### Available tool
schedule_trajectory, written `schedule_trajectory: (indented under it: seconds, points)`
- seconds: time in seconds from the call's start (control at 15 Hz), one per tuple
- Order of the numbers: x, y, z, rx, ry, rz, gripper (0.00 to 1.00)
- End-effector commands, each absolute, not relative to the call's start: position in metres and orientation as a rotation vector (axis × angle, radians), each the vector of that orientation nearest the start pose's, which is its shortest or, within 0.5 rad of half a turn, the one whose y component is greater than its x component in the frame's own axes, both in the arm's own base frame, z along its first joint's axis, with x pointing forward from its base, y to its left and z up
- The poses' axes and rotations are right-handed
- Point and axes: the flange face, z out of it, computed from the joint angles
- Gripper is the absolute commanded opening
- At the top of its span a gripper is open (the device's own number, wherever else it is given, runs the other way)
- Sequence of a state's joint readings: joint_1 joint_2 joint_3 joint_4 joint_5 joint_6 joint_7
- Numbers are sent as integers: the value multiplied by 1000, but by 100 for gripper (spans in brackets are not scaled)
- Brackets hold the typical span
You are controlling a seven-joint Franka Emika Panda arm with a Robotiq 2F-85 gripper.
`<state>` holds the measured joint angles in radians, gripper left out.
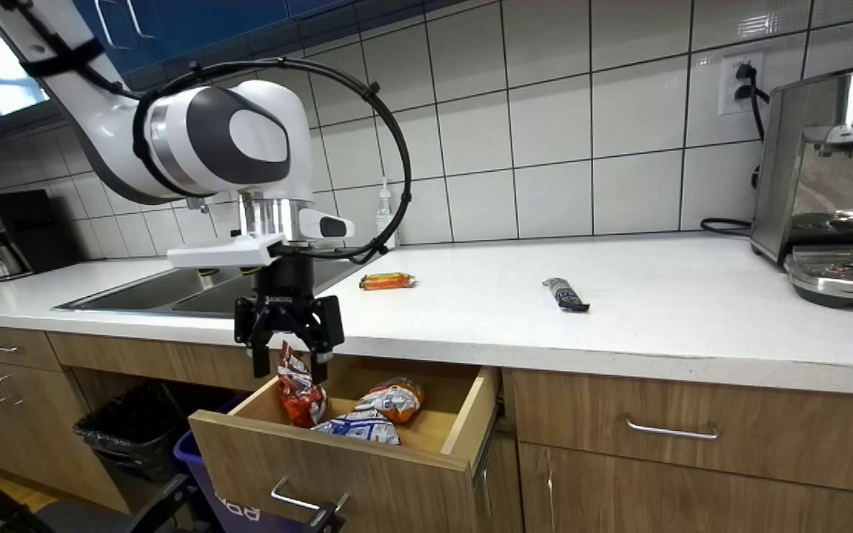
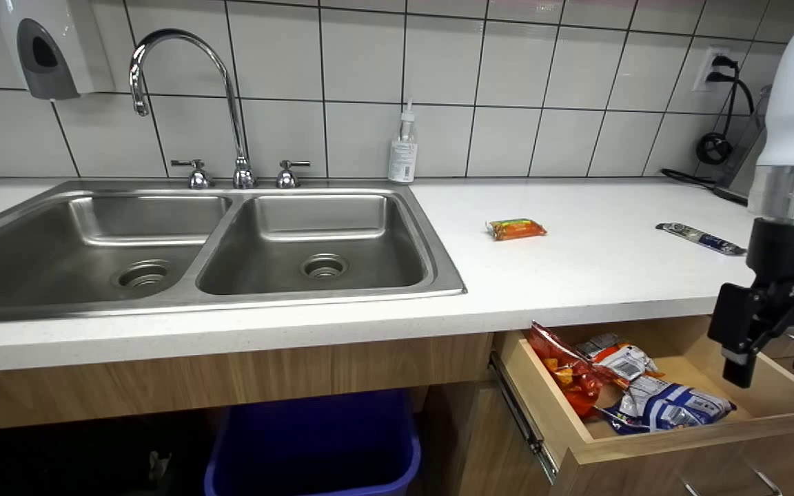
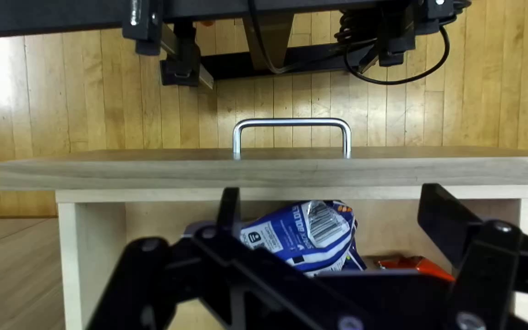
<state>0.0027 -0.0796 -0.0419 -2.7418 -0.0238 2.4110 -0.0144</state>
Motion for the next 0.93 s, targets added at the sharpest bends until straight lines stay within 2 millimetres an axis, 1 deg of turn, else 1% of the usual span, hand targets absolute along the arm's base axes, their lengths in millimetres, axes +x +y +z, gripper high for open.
schedule_trajectory:
  seconds: [0.0,0.07,0.53,0.87]
  points:
    - [341,-5,229,-3117,54,384,100]
    - [356,-5,230,-3114,59,395,100]
    - [352,-5,220,-3096,108,429,100]
    - [346,-6,203,-3069,139,505,100]
